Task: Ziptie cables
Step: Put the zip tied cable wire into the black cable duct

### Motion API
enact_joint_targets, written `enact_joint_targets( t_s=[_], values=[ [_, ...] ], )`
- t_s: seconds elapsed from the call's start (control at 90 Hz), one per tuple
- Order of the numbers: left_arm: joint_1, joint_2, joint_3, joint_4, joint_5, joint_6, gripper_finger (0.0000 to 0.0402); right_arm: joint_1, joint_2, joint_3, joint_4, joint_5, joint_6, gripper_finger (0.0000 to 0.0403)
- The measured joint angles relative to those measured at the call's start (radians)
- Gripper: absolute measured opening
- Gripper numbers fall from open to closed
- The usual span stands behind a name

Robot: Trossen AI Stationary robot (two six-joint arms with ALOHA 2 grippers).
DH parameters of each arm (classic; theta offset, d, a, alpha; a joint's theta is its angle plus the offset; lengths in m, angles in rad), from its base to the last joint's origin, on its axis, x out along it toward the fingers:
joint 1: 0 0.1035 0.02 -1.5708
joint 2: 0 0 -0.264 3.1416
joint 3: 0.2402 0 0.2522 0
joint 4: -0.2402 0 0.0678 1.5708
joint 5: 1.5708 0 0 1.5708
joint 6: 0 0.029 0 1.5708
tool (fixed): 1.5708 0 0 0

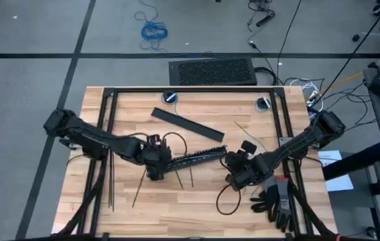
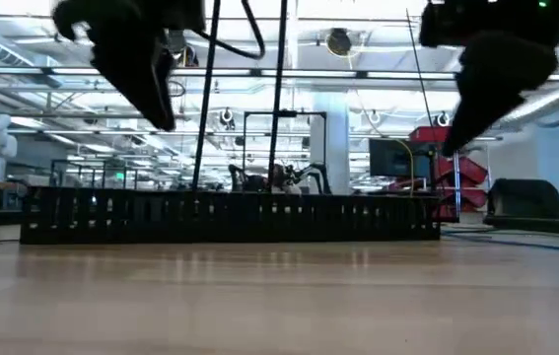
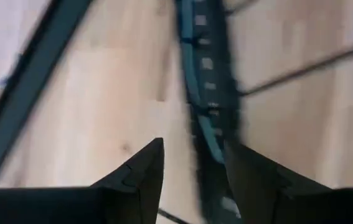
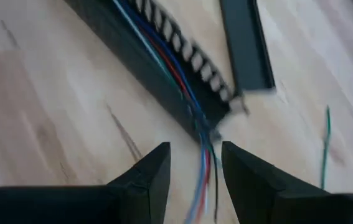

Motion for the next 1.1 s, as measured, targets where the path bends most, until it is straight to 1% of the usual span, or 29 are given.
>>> enact_joint_targets(
  t_s=[0.089,0.167,0.256,0.333,0.433,0.567,0.7,0.833,0.933,1.0,1.1],
  values=[
    [-0.077,0.001,-0.003,-0.047,-0.001,-0.166,0.0164,-0.041,0.000,0.000,0.099,0.089,-0.089,0.0134],
    [-0.154,0.001,-0.029,-0.045,-0.005,-0.327,0.0164,-0.080,0.005,0.000,0.189,0.166,-0.175,0.0131],
    [-0.232,0.021,-0.080,0.000,0.001,-0.479,0.0164,-0.131,0.012,0.000,0.258,0.169,-0.276,0.0123],
    [-0.283,0.043,-0.126,0.040,-0.003,-0.585,0.0164,-0.170,0.015,0.000,0.287,0.149,-0.336,0.0115],
    [-0.318,0.082,-0.171,0.131,-0.025,-0.664,0.0164,-0.199,0.022,0.000,0.283,0.148,-0.359,0.0104],
    [-0.336,0.128,-0.202,0.158,-0.025,-0.725,0.0164,-0.206,0.023,0.000,0.282,0.108,-0.370,0.0095],
    [-0.346,0.165,-0.250,0.116,-0.001,-0.801,0.0164,-0.193,0.023,-0.004,0.283,0.097,-0.369,0.0093],
    [-0.358,0.164,-0.307,0.095,0.000,-0.884,0.0164,-0.184,0.023,-0.035,0.289,0.093,-0.343,0.0092],
    [-0.362,0.162,-0.324,0.005,0.000,-0.943,0.0164,-0.182,0.022,-0.078,0.302,0.092,-0.296,0.0092],
    [-0.366,0.164,-0.328,-0.118,0.006,-1.001,0.0164,-0.178,0.022,-0.107,0.318,0.085,-0.262,0.0092],
    [-0.370,0.171,-0.336,-0.299,0.041,-1.096,0.0164,-0.170,0.022,-0.154,0.359,0.058,-0.210,0.0092]
  ],
)
